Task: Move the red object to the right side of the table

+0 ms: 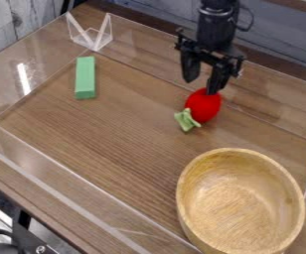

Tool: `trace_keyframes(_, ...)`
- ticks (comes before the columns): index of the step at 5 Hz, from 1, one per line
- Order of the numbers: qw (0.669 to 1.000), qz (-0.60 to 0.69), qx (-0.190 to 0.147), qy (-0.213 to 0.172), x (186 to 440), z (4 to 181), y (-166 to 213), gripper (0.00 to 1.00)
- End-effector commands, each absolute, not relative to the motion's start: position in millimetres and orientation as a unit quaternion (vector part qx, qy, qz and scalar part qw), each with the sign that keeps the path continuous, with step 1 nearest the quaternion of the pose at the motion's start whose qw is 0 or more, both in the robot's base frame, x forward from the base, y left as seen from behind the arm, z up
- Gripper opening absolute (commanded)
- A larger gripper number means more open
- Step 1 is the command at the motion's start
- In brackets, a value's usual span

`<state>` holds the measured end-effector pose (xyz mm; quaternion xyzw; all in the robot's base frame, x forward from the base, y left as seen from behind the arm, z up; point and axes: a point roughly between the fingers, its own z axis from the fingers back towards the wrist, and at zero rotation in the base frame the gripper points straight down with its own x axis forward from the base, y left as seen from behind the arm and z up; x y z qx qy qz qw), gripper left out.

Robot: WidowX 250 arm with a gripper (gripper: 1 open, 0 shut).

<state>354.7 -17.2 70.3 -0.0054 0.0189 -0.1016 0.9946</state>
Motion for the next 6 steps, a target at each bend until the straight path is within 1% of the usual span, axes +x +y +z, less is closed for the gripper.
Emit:
trace_keyframes(1,0.994,-0.106,-0.004,-0.009,359.5,89.0,-32.5,1.00)
trace_keyframes(2,0.995,-0.104,-0.005,-0.007,355.0,91.1,-41.8,1.00)
trace_keyframes(5,0.997,-0.071,-0.006,-0.011,352.7,105.3,-30.2,1.00)
trace_keyframes(6,0.998,-0.060,-0.006,-0.013,347.6,106.3,-22.9,1.00)
